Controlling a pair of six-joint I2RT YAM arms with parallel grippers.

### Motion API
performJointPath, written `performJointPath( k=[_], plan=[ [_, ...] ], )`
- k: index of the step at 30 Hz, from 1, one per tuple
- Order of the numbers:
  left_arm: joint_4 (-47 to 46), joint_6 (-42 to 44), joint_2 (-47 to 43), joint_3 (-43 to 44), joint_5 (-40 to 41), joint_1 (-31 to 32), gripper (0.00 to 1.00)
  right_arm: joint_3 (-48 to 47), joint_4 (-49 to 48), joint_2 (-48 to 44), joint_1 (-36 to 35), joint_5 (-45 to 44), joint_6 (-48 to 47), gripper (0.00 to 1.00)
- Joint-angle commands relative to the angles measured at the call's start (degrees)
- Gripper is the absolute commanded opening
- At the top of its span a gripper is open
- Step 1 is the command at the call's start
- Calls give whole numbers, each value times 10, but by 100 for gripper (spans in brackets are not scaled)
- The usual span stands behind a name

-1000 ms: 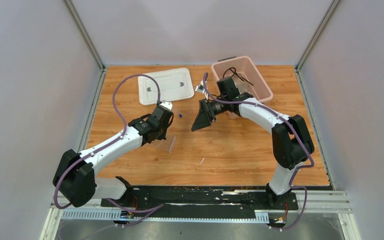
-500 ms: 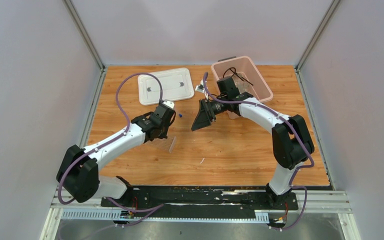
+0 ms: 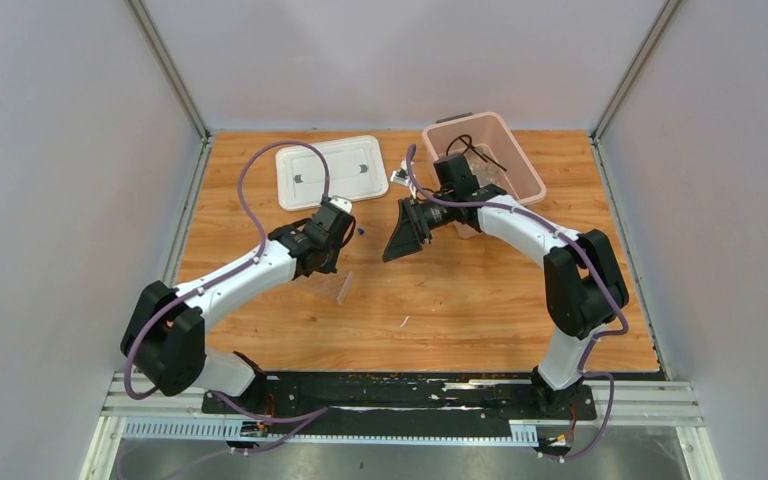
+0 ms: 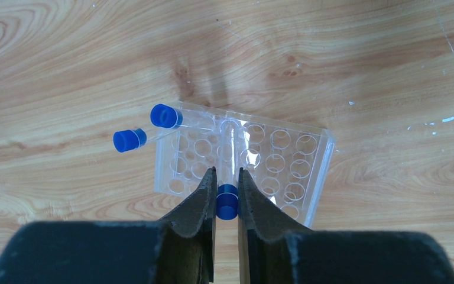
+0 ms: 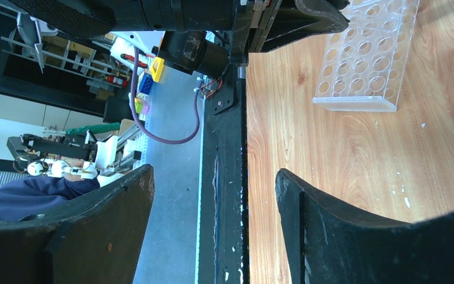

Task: Organize the chemistry lab equipment
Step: Insert the test tube into the slot of the test tube rack.

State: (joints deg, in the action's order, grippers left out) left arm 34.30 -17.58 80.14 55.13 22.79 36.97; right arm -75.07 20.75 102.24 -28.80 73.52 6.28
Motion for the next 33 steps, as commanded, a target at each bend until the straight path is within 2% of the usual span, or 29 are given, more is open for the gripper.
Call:
performJointPath(
  k=[1,22,30,33],
  plan=[
    [3,12,0,28,1,-4,18,-22,-1,0,3,14,-12,75],
    [46,23,93,111,-95,-56,24,-22,-2,-4,5,20,-9,75],
    [42,20,93,118,-103,-62,43,-21,-1,-4,6,21,-11,75],
    [34,18,71,114,-106,-62,48,-22,3,-2,6,21,-15,75]
  ],
)
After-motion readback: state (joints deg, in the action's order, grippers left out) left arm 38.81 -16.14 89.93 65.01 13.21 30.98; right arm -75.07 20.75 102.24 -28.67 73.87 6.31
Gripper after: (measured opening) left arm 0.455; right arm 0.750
